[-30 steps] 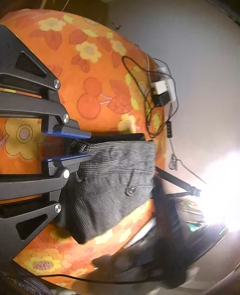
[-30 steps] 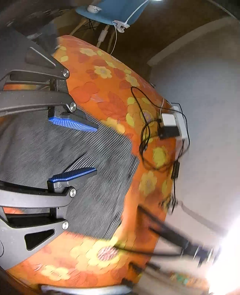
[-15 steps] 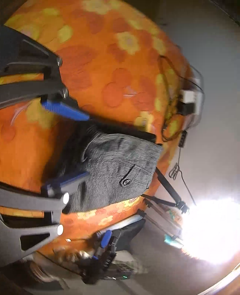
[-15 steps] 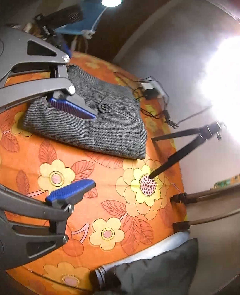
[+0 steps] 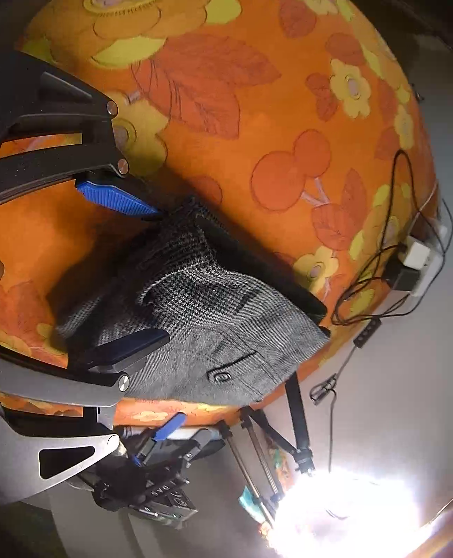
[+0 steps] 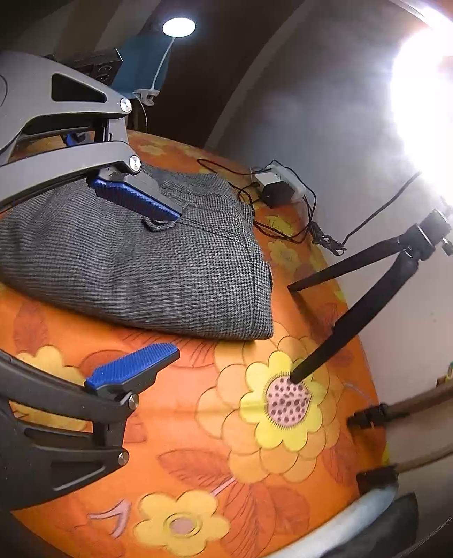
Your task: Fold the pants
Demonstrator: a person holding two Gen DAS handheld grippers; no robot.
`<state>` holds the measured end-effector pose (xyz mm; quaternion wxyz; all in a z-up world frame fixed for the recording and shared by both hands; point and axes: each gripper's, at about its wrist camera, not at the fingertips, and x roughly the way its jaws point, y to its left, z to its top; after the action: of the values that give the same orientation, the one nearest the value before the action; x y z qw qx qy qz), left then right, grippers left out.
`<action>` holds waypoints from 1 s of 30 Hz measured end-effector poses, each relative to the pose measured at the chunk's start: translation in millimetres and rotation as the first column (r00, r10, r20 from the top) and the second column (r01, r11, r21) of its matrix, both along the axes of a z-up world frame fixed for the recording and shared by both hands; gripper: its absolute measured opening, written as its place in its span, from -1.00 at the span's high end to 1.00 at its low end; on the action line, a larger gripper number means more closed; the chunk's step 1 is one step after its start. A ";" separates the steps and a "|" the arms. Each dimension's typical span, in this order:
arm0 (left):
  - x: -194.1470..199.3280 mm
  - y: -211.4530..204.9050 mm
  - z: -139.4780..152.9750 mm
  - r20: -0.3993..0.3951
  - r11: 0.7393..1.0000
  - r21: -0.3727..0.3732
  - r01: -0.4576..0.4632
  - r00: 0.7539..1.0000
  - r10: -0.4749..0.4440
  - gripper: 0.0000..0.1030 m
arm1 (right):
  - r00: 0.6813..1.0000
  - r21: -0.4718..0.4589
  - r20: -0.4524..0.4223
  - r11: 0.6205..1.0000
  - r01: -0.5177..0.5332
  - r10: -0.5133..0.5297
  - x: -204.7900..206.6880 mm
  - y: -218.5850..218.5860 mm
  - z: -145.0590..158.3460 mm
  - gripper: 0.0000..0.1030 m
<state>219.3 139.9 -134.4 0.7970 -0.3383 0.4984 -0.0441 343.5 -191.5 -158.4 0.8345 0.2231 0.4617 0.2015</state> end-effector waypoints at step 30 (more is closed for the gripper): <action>15.8 -11.4 -14.2 0.080 0.986 0.131 -0.104 0.992 0.094 -0.16 | 1.000 0.083 -0.006 0.996 -0.023 0.024 59.3 21.7 -42.0 -0.37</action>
<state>235.0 128.4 -148.7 0.8372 -0.3061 0.4529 0.0169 402.7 -169.9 -200.4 0.8206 0.2526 0.4584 0.2294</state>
